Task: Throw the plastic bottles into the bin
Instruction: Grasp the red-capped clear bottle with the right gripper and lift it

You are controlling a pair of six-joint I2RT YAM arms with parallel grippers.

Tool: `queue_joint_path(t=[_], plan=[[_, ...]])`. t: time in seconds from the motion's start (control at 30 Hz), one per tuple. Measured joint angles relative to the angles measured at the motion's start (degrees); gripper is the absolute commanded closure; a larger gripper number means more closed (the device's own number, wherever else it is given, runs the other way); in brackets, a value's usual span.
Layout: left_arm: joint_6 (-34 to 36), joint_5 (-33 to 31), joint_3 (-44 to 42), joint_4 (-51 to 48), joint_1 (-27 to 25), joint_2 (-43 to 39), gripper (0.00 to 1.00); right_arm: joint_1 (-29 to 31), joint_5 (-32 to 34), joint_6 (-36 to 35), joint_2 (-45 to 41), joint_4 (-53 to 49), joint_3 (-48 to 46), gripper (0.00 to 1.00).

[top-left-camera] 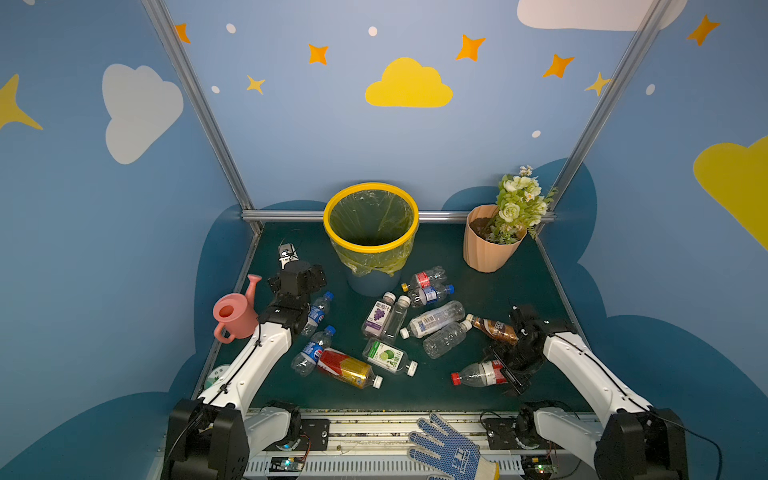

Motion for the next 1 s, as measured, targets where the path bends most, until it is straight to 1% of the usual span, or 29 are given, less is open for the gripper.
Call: queue_joint_path(t=[0.23, 0.43, 0.53, 0.67, 0.77, 0.87, 1.0], plan=[[0.3, 0.0, 0.0, -0.3, 0.0, 0.0, 0.00, 0.1, 1.4, 0.4, 3.5, 4.7, -1.7, 0.15], [0.7, 0.0, 0.0, -0.9, 0.0, 0.0, 0.00, 1.5, 1.7, 1.7, 3.6, 7.0, -3.0, 0.15], [0.7, 0.0, 0.0, -1.0, 0.0, 0.0, 0.00, 2.3, 1.8, 2.7, 3.6, 8.2, -4.5, 0.20], [0.7, 0.0, 0.0, -1.0, 0.0, 0.0, 0.00, 3.1, 2.1, 3.8, 3.5, 9.4, -6.1, 0.23], [0.7, 0.0, 0.0, -1.0, 0.0, 0.0, 0.00, 3.3, 2.4, 4.5, 3.3, 9.9, -6.5, 0.31], [0.7, 0.0, 0.0, -1.0, 0.0, 0.0, 0.00, 3.5, 2.9, 4.9, 2.3, 10.1, -6.6, 0.37], [0.7, 0.0, 0.0, -1.0, 0.0, 0.0, 0.00, 4.0, 4.1, 5.0, -0.2, 9.8, -6.6, 0.38]])
